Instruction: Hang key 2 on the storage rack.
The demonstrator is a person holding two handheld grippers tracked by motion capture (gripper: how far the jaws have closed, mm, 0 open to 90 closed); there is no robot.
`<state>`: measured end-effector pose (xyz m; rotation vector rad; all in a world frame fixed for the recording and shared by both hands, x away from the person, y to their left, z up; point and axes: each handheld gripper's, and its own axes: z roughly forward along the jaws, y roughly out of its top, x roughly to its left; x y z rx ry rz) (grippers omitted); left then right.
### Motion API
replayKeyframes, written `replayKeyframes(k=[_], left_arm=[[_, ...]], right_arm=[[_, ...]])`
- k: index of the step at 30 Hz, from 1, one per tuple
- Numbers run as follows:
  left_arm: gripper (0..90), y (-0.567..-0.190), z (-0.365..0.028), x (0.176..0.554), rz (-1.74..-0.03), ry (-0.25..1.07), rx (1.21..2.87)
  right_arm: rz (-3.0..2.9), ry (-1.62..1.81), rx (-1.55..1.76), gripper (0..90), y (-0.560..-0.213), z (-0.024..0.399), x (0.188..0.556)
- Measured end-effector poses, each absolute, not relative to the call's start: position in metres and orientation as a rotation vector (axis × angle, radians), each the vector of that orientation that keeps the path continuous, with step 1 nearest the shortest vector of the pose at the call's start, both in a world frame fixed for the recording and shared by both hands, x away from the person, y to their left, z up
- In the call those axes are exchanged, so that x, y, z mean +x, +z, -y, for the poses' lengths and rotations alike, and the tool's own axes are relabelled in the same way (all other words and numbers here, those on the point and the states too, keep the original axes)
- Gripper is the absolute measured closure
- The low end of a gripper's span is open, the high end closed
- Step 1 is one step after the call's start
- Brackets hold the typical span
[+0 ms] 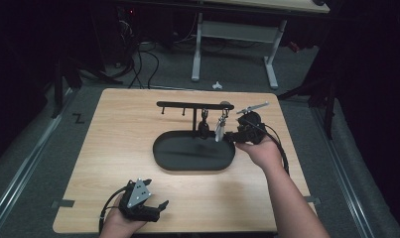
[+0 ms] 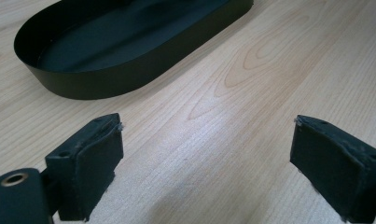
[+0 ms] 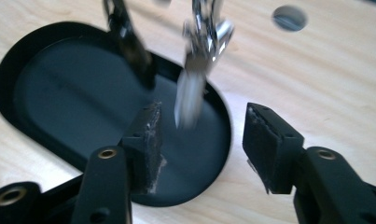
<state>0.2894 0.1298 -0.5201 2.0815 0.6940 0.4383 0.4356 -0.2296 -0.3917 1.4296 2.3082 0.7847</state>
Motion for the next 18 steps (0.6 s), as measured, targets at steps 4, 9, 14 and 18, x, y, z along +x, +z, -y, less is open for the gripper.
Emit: replayKeyframes(k=[4, 9, 14, 18], left_arm=[[10.0, -0.521, -0.128, 0.289, -0.690, 0.444, 2.088], [10.0, -0.521, -0.127, 0.289, -0.693, 0.450, 2.091], [10.0, -0.522, -0.127, 0.291, -0.701, 0.445, 2.085], [10.0, -0.522, -0.126, 0.291, -0.699, 0.433, 2.082]], right_arm=[[-2.318, 0.825, 1.422, 36.8, -0.405, 0.231, 0.425], [-2.270, 0.869, 1.368, 28.3, -0.420, 0.236, 0.410], [-2.234, 0.905, 1.357, 25.6, -0.439, 0.242, 0.392], [-2.219, 0.882, 1.327, 20.6, -0.458, 0.244, 0.377]])
